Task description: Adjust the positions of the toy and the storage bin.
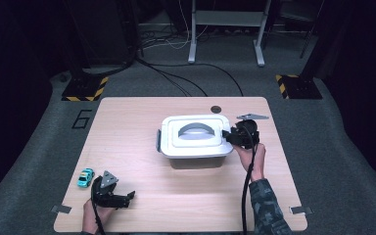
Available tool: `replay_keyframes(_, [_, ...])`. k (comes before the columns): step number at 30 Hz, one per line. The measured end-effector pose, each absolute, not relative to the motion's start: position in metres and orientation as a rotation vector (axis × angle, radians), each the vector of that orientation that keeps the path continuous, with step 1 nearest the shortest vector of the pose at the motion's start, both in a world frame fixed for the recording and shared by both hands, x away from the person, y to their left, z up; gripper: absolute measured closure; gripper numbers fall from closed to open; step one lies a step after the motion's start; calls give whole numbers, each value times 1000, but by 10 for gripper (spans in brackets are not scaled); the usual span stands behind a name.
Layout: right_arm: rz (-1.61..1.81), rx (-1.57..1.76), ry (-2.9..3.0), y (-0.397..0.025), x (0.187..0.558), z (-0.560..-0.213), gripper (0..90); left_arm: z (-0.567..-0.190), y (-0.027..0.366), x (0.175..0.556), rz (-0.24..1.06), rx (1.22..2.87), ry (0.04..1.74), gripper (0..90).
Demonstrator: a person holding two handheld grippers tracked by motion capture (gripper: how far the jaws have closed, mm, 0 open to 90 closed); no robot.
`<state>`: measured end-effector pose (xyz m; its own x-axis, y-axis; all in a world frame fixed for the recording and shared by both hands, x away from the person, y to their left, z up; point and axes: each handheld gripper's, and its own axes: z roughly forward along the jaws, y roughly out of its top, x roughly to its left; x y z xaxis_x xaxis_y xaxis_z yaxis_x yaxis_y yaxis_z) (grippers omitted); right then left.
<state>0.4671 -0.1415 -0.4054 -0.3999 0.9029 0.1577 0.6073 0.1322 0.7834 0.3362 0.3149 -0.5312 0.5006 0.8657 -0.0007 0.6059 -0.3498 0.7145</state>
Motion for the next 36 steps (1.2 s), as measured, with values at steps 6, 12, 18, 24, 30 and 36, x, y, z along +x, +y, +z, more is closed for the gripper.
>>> replay_keyframes(6, [1162,1451,2070,-127,469,-406,556,-531,315,336,506,2082,1205,1])
replay_keyframes(12, [1161,1440,2083,-115,472,-406,555,-531,316,336,502,2080,1208,1])
replay_keyframes(18, [1164,1430,2096,-99,475,-406,554,-531,315,337,504,2071,1213,0])
replay_keyframes(24, [1161,1414,2112,-88,479,-405,553,-531,315,336,506,2071,1220,1])
replay_keyframes(30, [1164,1416,2112,-75,482,-405,541,-531,315,337,506,2070,1222,1])
replay_keyframes(36, [1158,1409,2123,-64,484,-405,530,-531,316,337,519,2070,1218,2])
